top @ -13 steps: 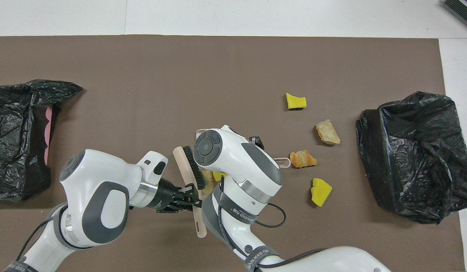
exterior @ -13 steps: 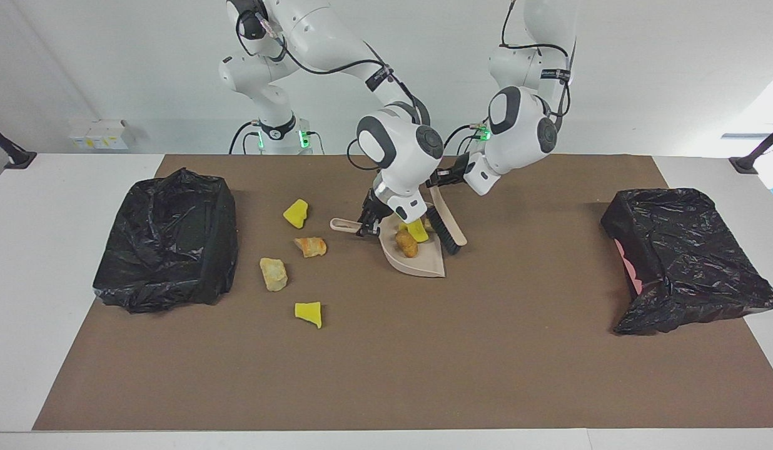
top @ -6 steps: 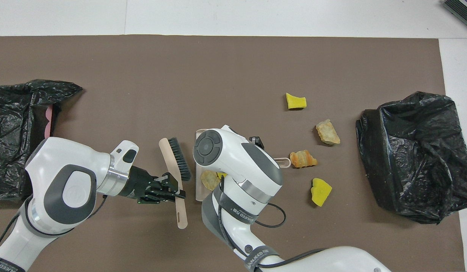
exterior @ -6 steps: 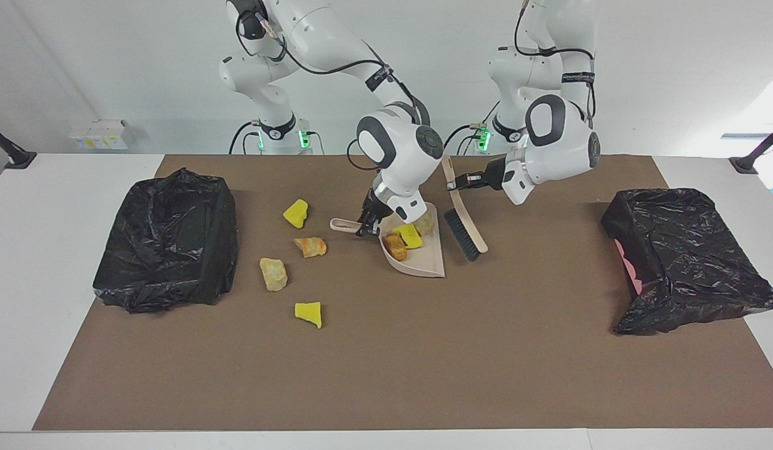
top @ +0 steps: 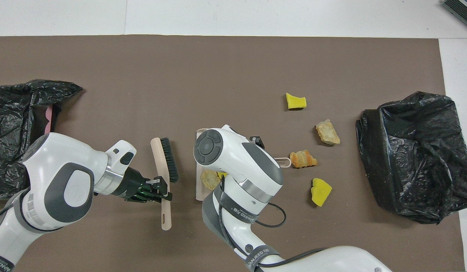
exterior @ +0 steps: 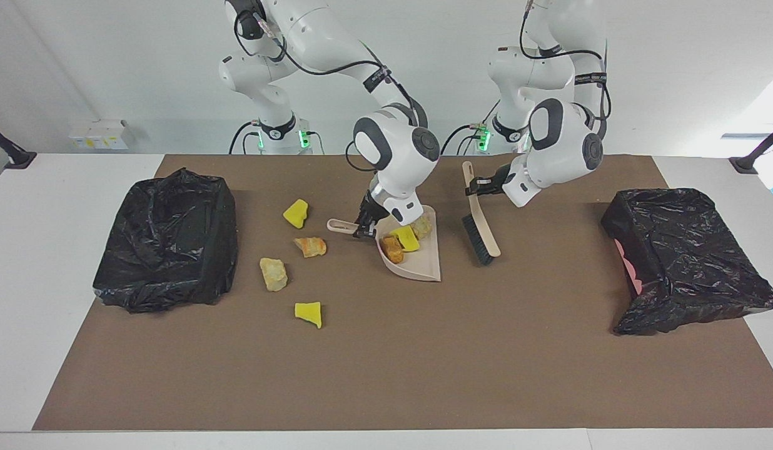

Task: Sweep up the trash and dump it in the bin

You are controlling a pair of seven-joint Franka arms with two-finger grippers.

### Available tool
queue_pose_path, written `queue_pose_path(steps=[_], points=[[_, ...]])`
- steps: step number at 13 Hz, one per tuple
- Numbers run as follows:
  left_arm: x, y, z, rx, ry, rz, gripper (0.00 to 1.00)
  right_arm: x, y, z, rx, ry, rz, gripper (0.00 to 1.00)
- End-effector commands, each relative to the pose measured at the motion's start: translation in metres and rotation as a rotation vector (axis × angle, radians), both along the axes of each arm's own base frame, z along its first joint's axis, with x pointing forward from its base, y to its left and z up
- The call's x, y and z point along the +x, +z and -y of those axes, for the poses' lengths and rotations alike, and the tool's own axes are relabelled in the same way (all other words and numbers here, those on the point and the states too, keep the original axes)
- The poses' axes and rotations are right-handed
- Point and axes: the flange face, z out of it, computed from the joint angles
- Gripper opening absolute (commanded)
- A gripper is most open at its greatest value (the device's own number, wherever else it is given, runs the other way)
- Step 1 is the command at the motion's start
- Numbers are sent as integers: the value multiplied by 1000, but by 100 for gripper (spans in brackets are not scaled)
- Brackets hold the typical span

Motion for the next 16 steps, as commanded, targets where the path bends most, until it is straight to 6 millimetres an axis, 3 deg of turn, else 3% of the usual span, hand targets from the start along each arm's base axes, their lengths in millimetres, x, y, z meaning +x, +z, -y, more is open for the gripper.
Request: queue_pose_path(steps=[1, 4, 6, 10, 13, 15, 16], points=[[-11, 3, 24, 75, -143, 24, 0, 5, 18, 14, 68, -27, 18, 0], [-39, 6, 78, 202, -198, 33, 0, 26, 38, 56, 141, -18, 18, 0], [-55, 11, 104, 222, -205, 48, 0, 29, 45, 89, 176, -7, 29, 0], [-107, 19, 169, 276, -185, 91, 0, 30, 79, 153, 221, 14, 11, 0], [-138, 5, 192, 360, -193, 170, 0, 31, 104, 210, 224, 33, -5, 0], [-142, 1, 195, 365, -194, 170, 2, 28, 128, 245, 226, 29, 2, 0], [-142, -3, 191, 370, -189, 166, 7, 24, 141, 265, 228, 26, 6, 0]])
